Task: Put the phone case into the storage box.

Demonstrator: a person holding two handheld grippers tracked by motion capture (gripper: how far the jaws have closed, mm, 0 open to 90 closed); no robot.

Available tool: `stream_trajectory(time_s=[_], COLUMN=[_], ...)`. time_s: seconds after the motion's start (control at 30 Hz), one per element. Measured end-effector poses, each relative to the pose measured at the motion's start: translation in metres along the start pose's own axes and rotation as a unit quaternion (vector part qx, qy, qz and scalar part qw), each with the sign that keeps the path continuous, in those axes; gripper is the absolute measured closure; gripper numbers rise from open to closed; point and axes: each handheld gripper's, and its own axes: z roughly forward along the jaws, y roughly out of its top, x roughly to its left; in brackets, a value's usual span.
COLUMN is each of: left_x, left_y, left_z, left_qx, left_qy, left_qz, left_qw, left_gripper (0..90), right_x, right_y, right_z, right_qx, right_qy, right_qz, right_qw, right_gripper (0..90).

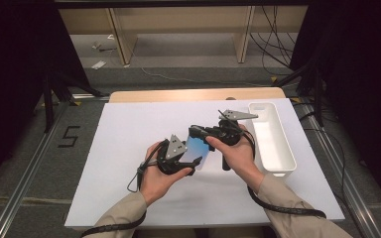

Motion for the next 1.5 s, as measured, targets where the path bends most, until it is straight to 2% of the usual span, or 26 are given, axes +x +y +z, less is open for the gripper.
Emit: stream_trajectory(time_s=[0.07,0.1,0.17,0.2,0.27,0.43,0.53,0.7,1.13,1.5], left_x=[0.0,0.001,0.002,0.005,0.005,0.009,0.011,0.012,0.013,0.012], left_y=[0.001,0.001,0.001,0.001,-0.001,-0.006,-0.008,-0.008,-0.01,-0.01], left_z=[-0.001,-0.001,-0.002,-0.002,-0.002,0.001,0.001,0.001,0.002,0.003], left_qx=[-0.004,-0.01,-0.014,-0.018,-0.018,-0.015,-0.013,-0.016,-0.011,-0.009], left_qy=[-0.014,-0.009,-0.023,-0.024,-0.035,-0.047,-0.051,-0.052,-0.051,-0.056], left_qz=[-0.005,0.002,-0.002,0.004,-0.017,-0.039,-0.045,-0.044,-0.041,-0.039], left_qw=[0.9999,0.9999,0.9996,0.9995,0.9991,0.998,0.9976,0.9976,0.9978,0.9976], left_gripper=[22.4,21.6,19.2,18.5,17.1,15.8,15.7,15.8,15.8,16.2], right_x=[0.0,0.0,-0.001,-0.002,-0.003,-0.007,-0.009,-0.013,-0.02,-0.026], right_y=[0.004,0.006,0.009,0.011,0.014,0.019,0.019,0.02,0.025,0.025], right_z=[-0.002,-0.004,-0.008,-0.009,-0.013,-0.019,-0.021,-0.022,-0.03,-0.035], right_qx=[-0.001,-0.001,0.002,0.001,0.004,0.016,0.026,0.041,0.07,0.089], right_qy=[0.002,0.002,0.002,0.002,0.004,0.001,0.0,0.002,0.025,0.041], right_qz=[-0.009,-0.013,-0.023,-0.028,-0.036,-0.066,-0.078,-0.095,-0.124,-0.133], right_qw=[1.0,0.9999,0.9997,0.9996,0.9993,0.9977,0.9966,0.9947,0.9895,0.9863], right_gripper=[80.0,80.0,80.0,79.9,79.9,79.9,79.9,79.8,79.8,79.8])
